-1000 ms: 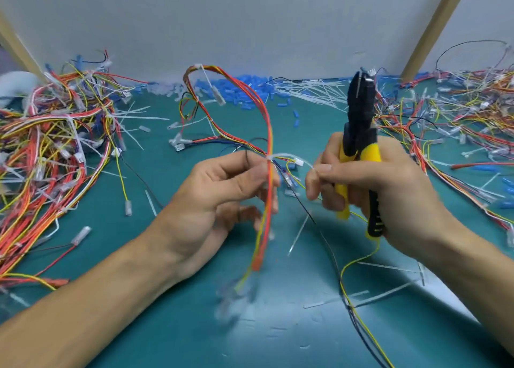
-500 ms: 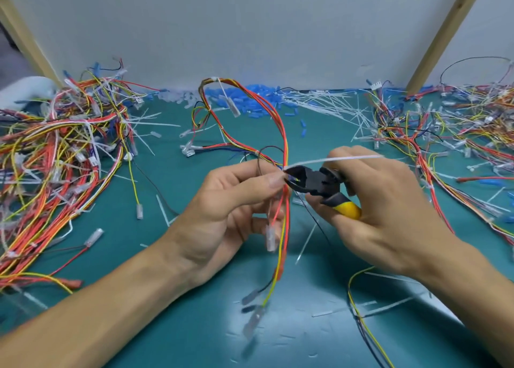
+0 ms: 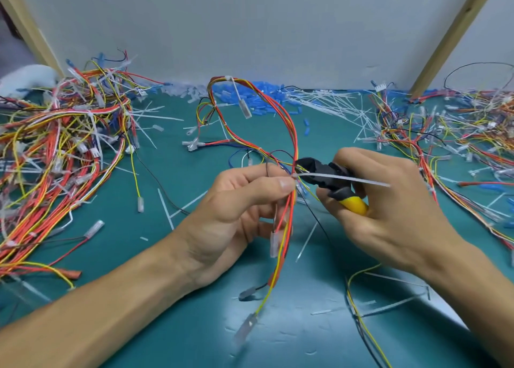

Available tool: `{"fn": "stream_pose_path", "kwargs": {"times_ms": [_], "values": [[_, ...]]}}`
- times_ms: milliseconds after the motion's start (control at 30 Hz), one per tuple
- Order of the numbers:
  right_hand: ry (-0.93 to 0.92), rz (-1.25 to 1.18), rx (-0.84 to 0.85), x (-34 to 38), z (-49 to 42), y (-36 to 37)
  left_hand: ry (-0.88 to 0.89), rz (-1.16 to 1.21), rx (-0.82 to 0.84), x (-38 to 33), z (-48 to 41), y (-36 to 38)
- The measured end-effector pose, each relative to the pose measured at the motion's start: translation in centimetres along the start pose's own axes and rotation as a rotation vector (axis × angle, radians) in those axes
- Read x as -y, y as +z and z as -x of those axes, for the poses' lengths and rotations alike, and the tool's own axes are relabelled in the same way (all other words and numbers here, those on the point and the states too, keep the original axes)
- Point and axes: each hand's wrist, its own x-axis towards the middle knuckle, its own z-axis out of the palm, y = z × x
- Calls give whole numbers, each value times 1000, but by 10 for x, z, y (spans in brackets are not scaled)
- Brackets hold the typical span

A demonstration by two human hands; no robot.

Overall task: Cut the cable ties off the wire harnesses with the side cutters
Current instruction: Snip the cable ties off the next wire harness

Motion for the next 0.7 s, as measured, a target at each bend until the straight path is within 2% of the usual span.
{"fn": "stream_pose_path", "kwargs": {"times_ms": [267,433,600,700], "values": [[-33,-7,53,2,-2,-3,-4,-42,-5,1,-1,-1],[50,-33,139,2,1,-4,-16,-80,-7,4,0,-2],[142,-190,174,8,0,-2,-63,-119,152,2,3,2],[175,-238,186,6,1,0,-52,-102,120,2,3,4]]}}
